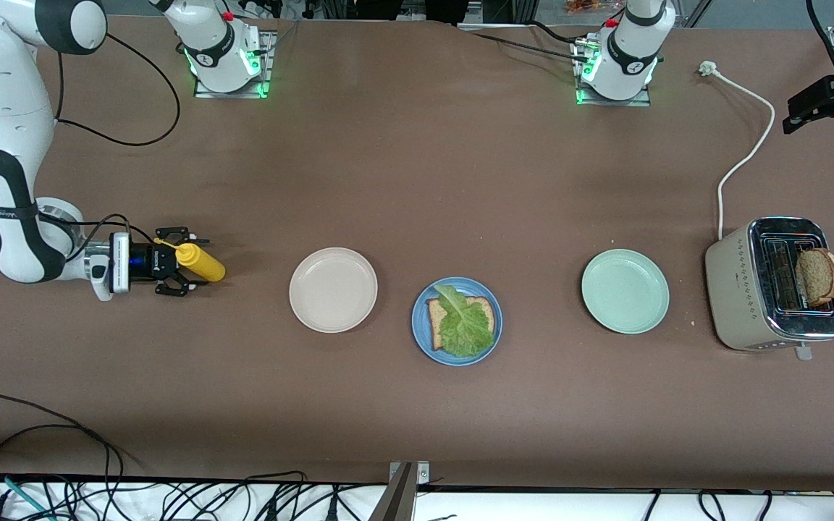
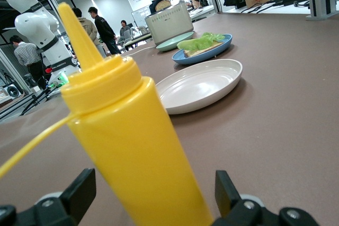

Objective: Make sandwich in blue plate with both arms
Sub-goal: 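Lift and carry the mustard bottle with the right gripper over the blue plate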

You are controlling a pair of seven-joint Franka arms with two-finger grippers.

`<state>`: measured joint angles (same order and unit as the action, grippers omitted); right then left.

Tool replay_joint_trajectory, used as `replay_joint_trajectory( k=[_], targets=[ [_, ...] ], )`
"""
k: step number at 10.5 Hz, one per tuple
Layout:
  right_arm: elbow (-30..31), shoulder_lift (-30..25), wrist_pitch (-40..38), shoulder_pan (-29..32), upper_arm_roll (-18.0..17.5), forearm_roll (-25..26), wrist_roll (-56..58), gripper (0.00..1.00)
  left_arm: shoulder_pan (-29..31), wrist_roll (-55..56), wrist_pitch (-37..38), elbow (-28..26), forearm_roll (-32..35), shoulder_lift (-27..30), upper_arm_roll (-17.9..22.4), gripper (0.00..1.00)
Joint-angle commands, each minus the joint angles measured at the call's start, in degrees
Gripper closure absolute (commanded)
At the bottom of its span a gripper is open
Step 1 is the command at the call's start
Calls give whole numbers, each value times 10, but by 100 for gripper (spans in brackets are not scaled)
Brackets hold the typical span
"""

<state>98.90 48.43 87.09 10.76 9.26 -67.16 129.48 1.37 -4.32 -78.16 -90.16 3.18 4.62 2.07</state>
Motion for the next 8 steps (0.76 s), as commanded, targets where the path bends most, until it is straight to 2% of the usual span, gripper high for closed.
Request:
replay_joint_trajectory(
  k=[1, 3, 4, 6, 8],
  targets=[
    [-17, 13, -14, 8, -6, -10, 7, 25, -1, -10, 11, 16, -2, -6, -1, 0],
    [-17, 13, -15, 8, -6, -10, 7, 82, 0, -10, 11, 16, -2, -6, 0, 0],
    [-17, 13, -15, 8, -6, -10, 6, 99, 0, -10, 11, 16, -2, -5, 0, 0],
    [-24, 7, -14, 6, -6, -10, -6, 100, -1, -10, 11, 16, -2, -6, -1, 0],
    [-73, -3, -11, -3, -5, 4, -67, 100, -1, -10, 11, 16, -2, -5, -1, 0]
  ],
)
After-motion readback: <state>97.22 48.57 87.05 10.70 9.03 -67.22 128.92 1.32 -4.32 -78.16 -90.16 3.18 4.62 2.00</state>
